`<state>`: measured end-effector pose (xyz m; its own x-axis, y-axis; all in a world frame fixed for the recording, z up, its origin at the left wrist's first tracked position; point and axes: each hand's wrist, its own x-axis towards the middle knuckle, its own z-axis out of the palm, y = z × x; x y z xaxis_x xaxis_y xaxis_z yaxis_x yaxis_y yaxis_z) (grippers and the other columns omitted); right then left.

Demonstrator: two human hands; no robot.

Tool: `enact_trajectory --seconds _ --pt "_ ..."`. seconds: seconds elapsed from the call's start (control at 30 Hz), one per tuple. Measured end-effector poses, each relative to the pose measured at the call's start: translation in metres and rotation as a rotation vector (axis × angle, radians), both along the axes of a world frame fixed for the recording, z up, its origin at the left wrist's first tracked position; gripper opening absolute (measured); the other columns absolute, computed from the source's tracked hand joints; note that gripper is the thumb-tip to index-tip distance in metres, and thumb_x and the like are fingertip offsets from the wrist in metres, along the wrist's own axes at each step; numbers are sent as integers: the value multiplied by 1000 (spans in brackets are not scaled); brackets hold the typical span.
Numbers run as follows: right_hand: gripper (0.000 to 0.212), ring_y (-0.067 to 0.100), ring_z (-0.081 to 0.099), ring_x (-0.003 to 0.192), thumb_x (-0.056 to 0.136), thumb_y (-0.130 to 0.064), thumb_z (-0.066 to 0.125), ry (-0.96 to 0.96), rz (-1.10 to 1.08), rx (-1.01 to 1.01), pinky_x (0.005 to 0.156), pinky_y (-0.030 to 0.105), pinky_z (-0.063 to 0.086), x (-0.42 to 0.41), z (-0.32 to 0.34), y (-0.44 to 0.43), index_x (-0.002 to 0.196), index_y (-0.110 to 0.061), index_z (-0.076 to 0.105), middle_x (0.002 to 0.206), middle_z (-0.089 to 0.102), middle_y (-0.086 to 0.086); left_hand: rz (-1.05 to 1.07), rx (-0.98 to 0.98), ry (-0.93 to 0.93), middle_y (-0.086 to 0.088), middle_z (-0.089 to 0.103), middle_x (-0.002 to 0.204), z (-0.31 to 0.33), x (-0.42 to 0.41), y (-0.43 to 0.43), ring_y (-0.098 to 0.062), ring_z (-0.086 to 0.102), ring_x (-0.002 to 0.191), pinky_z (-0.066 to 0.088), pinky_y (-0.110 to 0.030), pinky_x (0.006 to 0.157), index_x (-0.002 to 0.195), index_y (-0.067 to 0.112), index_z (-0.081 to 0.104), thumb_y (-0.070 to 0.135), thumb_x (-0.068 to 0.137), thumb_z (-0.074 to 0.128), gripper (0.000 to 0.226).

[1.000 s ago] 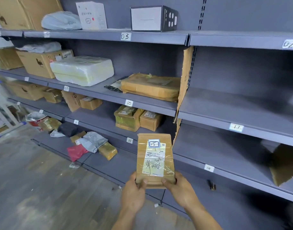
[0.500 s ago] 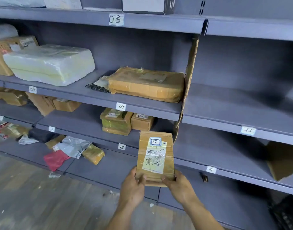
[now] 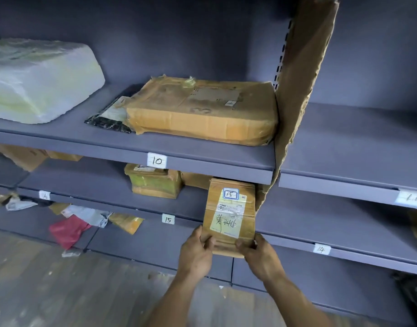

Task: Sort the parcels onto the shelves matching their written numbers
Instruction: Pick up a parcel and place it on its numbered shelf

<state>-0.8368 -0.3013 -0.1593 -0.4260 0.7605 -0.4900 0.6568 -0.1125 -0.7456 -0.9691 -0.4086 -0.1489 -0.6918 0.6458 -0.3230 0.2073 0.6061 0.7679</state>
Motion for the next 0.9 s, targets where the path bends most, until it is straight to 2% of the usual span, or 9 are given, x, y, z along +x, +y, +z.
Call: enact_trajectory --seconds 0.1,0.23,0.37,0.5,0.6,0.7,0.77,0.83,0.9 --pt "27 16 60 84 98 -32 61 18 -55 -24 56 14 41 -7 -8 3 123 -21 56 106 67 0 -33 -13 8 9 67 121 -10 -12 12 -5 56 88 41 -16 75 130 27 56 30 100 55 30" --pt "32 21 62 95 97 -31 62 24 -132 -18 71 27 45 -20 -18 8 127 -20 56 107 67 -3 -69 9 8 10 68 119 -25 -29 22 -6 57 90 39 -10 70 127 26 59 29 99 58 28" --pt "32 20 63 93 97 -36 62 50 -238 49 71 29 47 -35 -26 9 125 -21 57 101 67 -5 -70 64 37 17 64 89 -36 -43 30 -1 54 75 37 -1 58 116 25 64 32 97 60 20" --pt "37 12 62 88 96 -46 61 132 -367 105 65 26 45 -44 -39 3 121 -20 59 98 67 -8 -26 88 36 14 64 84 -46 -52 39 -11 58 79 36 -13 57 104 23 67 39 95 63 19" --pt "42 16 63 91 93 -50 64 192 -483 103 74 30 47 -53 -46 2 119 -17 59 98 68 -7 32 108 -1 7 68 90 -49 -54 46 -18 63 87 38 -26 65 102 21 65 44 93 64 24" --pt "44 18 57 96 91 -52 66 224 -594 58 83 34 46 -64 -49 10 116 -18 53 94 59 -9 74 114 5 7 64 86 -52 -59 56 -18 61 84 39 -27 66 101 17 61 46 91 66 31" --pt "52 20 52 97 90 -56 65 219 -647 33 82 33 41 -70 -52 16 119 -17 49 102 54 -3 100 113 18 8 60 79 -53 -62 64 -19 60 81 38 -27 65 97 15 58 48 90 67 35" --pt "69 24 55 95 84 -67 65 214 -696 7 76 33 43 -76 -58 22 118 -8 52 110 59 6 126 117 30 5 60 78 -56 -65 71 -20 58 80 38 -27 64 96 11 57 50 89 68 41" --pt "82 23 66 88 76 -77 62 235 -705 -23 71 34 52 -82 -66 28 116 -5 58 103 70 7 154 127 38 3 61 82 -59 -69 79 -21 57 82 38 -27 66 98 9 56 52 87 69 46"
